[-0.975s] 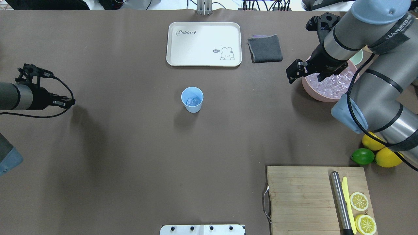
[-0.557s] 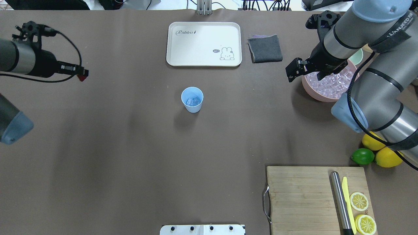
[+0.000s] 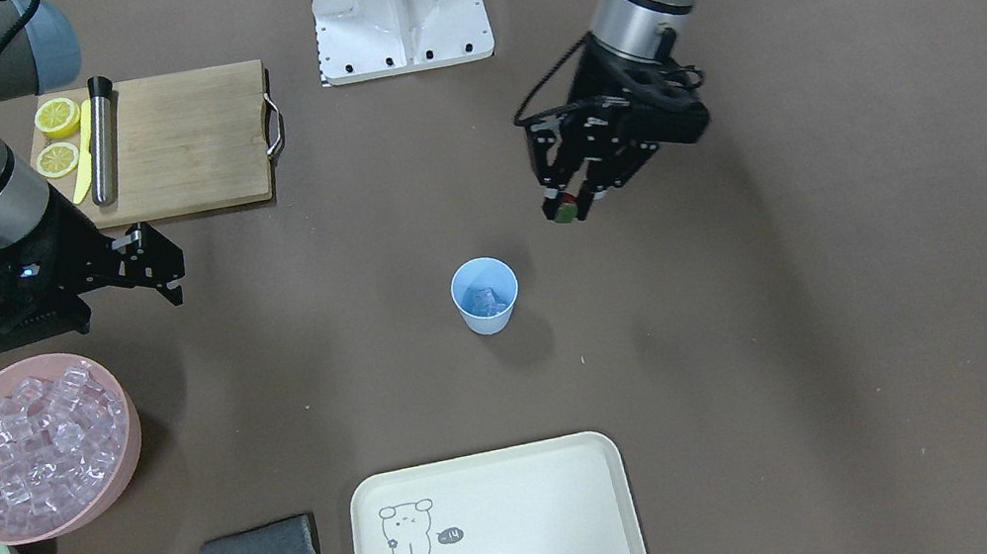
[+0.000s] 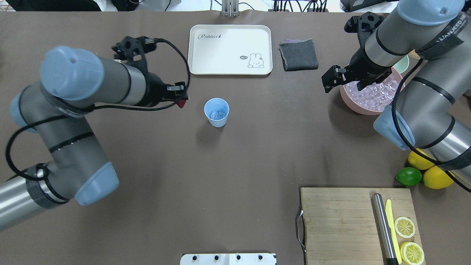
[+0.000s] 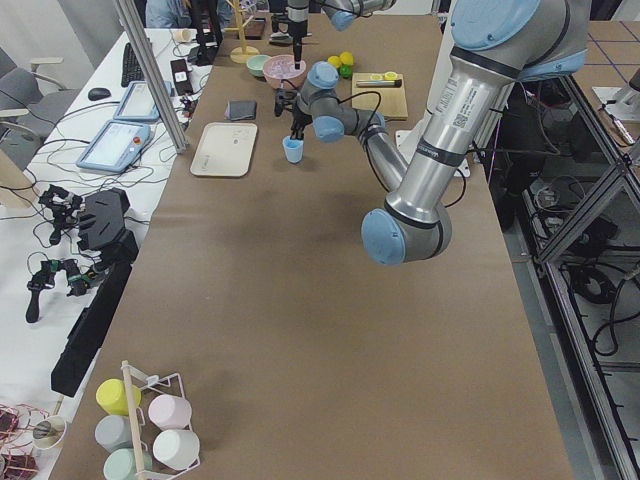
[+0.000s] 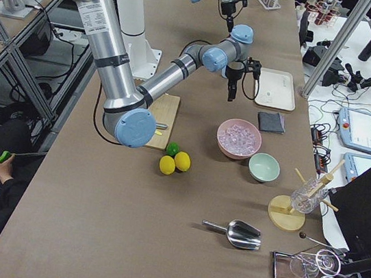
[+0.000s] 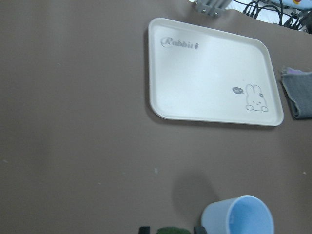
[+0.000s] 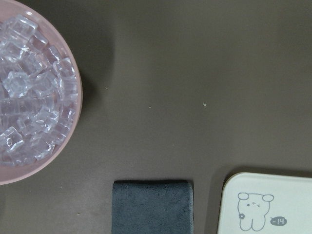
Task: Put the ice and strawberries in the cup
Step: 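Lift the strawberry with the left gripper and carry it toward the cup, then open the left gripper to drop the strawberry into the cup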
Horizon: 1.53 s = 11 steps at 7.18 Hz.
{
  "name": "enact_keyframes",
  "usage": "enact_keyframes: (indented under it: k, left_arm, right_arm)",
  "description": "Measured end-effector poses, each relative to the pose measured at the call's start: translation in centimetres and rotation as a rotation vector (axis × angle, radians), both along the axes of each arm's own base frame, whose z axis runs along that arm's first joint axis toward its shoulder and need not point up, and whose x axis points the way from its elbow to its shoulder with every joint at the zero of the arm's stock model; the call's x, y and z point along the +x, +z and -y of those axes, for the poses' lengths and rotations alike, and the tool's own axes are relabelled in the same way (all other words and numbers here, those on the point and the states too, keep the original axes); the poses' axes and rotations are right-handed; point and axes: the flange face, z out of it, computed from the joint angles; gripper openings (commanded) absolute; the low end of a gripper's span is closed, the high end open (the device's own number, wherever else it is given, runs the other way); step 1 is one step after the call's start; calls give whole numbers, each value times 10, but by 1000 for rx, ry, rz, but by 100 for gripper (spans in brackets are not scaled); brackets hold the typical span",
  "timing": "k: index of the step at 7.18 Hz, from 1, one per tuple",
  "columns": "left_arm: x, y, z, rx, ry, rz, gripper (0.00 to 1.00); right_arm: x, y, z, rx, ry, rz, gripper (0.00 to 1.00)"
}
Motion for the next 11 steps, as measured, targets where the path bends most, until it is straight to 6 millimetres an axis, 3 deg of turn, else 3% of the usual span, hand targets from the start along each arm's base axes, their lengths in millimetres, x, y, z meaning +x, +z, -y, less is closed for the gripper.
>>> enact_keyframes:
  k: [1,2,3,5,7,8,9,11]
  left_arm:
    - [35,-22,-17,0,-13,1,0]
    - [58,-33,-16,2,-30,11,0]
    - [67,-36,-4,2,-50,25,0]
    - [70,-28,23,20,-76,49,0]
    - [85,-7,35,24,-77,61,0]
    - [93,5,39,22,-75,66,7]
    - [98,12,41,19,-73,72,97]
    - [95,10,41,24,-71,66,98]
  right_arm:
    - [0,1,0,-1,1,-1,100]
    - [0,2,0,-3,1,-2,99]
    - [0,2,0,-4,1,-2,99]
    - [-2,2,0,-4,-3,-3,99]
    - [-7,3,-1,-4,-11,-6,99]
    - [-9,3,-2,-5,-13,-5,99]
    - [-9,3,-2,-5,-13,-5,99]
    - [-9,0,-3,-2,-14,-2,99]
